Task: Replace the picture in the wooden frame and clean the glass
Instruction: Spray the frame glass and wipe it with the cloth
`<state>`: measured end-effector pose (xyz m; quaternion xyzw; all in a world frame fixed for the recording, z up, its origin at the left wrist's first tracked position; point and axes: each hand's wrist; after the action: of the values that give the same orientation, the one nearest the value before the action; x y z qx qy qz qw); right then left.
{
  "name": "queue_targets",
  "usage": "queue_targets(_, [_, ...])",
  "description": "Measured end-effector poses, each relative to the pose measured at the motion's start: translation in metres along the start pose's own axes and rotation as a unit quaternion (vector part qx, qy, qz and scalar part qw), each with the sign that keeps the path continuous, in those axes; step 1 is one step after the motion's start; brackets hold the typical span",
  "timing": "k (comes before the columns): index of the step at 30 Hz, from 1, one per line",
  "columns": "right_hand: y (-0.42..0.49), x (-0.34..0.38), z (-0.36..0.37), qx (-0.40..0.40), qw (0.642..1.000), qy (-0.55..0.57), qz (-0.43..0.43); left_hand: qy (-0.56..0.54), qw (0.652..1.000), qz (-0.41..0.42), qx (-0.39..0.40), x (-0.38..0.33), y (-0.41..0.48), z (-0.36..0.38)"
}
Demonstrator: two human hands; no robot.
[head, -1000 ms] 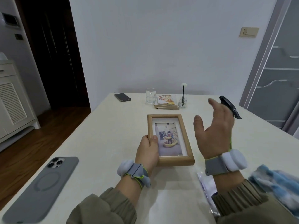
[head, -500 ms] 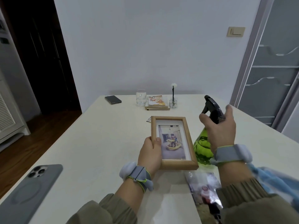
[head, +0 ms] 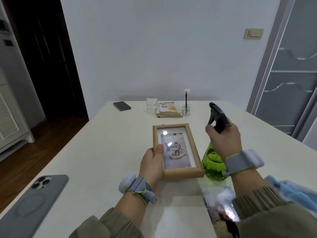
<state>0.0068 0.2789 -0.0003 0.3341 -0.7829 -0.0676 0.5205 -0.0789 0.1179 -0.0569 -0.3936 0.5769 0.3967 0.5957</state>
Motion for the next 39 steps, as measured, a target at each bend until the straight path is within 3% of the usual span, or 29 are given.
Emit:
queue_targets(10, [-0.021, 0.062, 0.028, 0.271, 0.958, 0.047, -0.078, -0.024, 0.996, -0.022, -0.084, -0.006, 0.024, -0.047])
queue_targets(16, [-0.034, 0.06, 0.049, 0.276, 0.961, 0.002, -0.027, -0.014, 0.994, -0.003, -0.109, -0.007, 0.024, -0.054])
queue_targets(28, [-0.044, 0.068, 0.052, 0.371, 0.917, 0.139, 0.053, 0.022, 0.992, 0.022, -0.119, -0.005, 0.024, -0.055])
queue_targets(39, [-0.042, 0.067, 0.051, 0.324, 0.94, -0.006, -0.107, 0.042, 0.992, 0.008, -0.122, -0.005, 0.029, -0.062])
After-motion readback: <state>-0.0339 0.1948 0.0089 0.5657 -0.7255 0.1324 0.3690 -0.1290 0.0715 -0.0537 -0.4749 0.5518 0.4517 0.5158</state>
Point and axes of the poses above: each hand's wrist, its own y-axis towards the middle knuckle, its own z-axis out of the palm, x = y × z, and after that the axes turned 10 degrees about -y, right-handed
